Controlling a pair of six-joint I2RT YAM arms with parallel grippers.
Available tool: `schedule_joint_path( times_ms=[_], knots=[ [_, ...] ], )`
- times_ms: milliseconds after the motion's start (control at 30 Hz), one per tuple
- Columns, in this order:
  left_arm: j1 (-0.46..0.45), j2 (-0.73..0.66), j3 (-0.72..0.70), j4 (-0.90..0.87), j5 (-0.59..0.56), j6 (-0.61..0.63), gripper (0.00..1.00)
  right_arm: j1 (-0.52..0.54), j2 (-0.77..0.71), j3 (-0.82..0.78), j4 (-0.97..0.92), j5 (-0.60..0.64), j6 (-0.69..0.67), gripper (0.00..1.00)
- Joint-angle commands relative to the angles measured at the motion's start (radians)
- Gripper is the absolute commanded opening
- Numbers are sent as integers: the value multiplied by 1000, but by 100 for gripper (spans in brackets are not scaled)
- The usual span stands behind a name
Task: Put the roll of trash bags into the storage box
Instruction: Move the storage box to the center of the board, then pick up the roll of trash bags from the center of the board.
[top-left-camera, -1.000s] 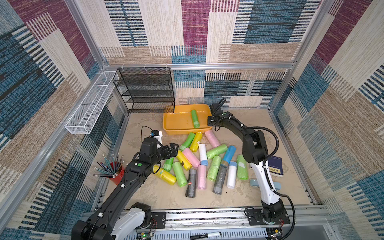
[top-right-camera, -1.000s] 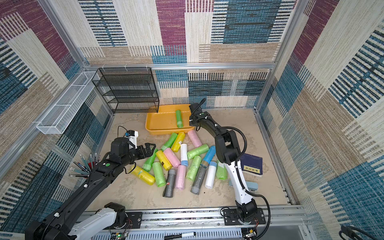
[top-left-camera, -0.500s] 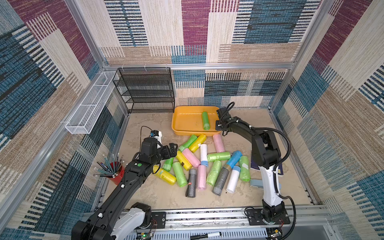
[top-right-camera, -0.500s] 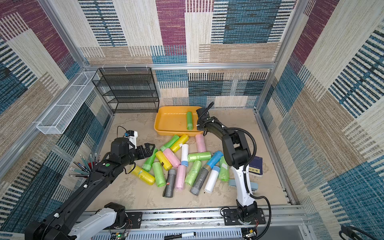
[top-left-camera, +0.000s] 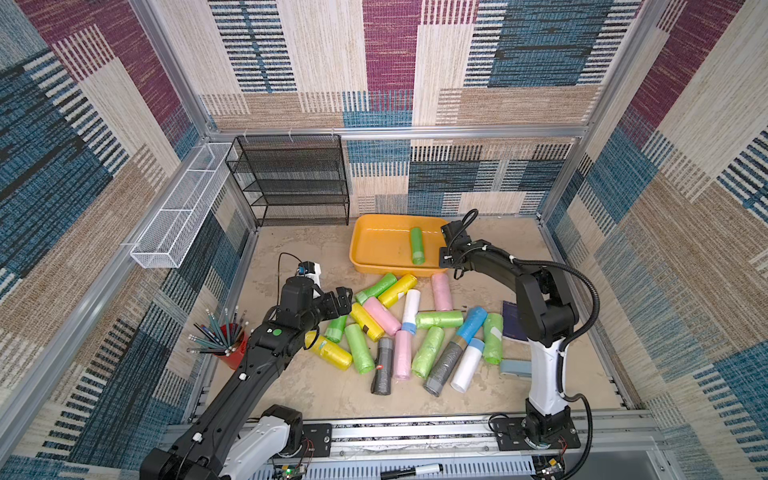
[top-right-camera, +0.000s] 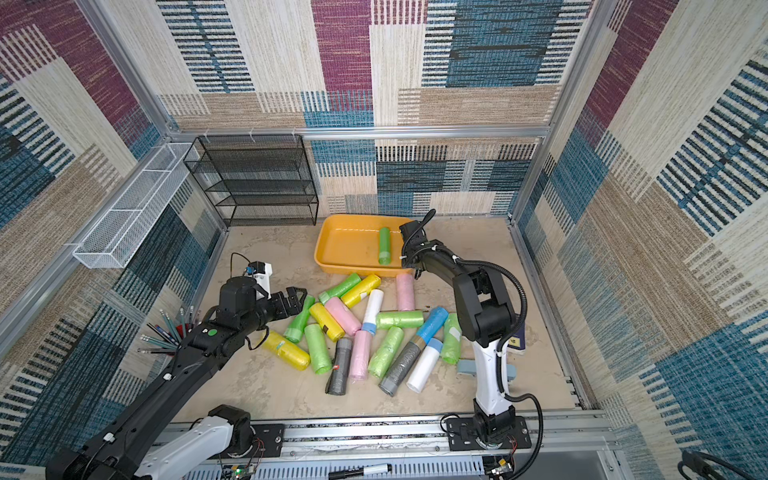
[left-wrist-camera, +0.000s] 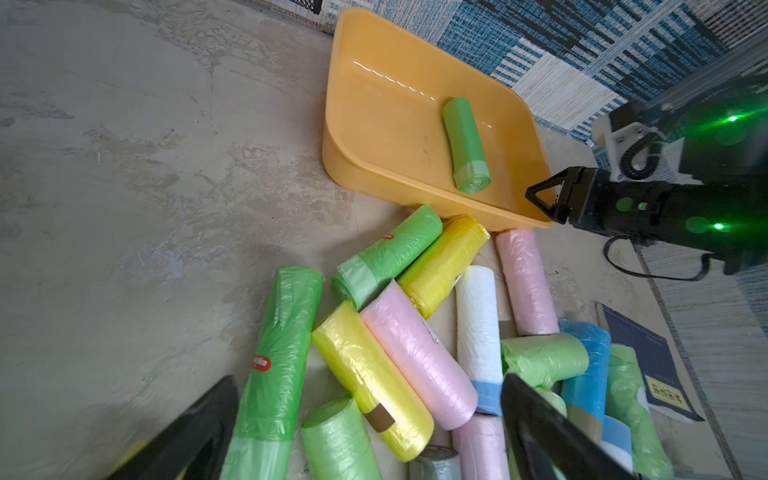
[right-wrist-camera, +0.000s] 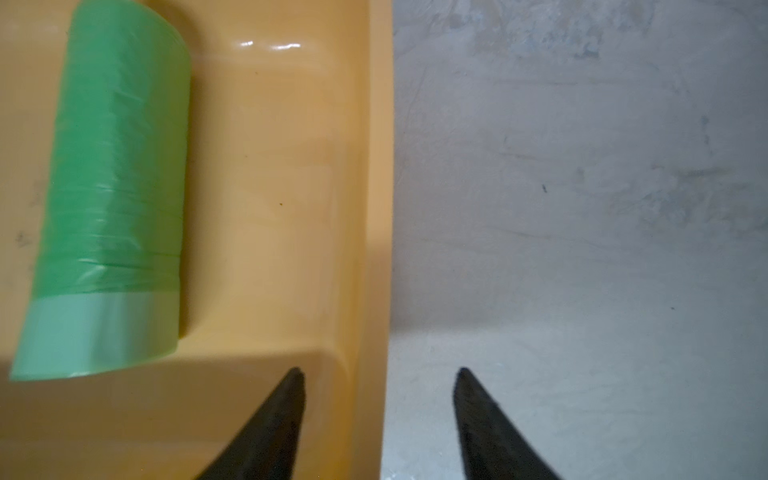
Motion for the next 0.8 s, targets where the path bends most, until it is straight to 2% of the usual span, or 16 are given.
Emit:
schedule_joint_path(
  times_ms=[0, 167, 433, 600, 767],
  knots=[
    [0, -12, 22, -50, -67, -10, 98, -2, -78, -29, 38, -47, -11, 100],
    [0, -37, 36, -120, -113, -26, 99, -6, -234, -164, 104, -93, -35, 99],
    [0, -97, 29, -243, -173, -62, 99, -17, -493, -425, 146, -271, -35, 99],
    [1, -139, -7, -303, -211, -143, 98, -17, -625, -553, 161, -346, -27, 99],
    [2, -151, -60, -321, -189, -225, 99, -19, -710, -626, 196, -467, -31, 99]
  ],
)
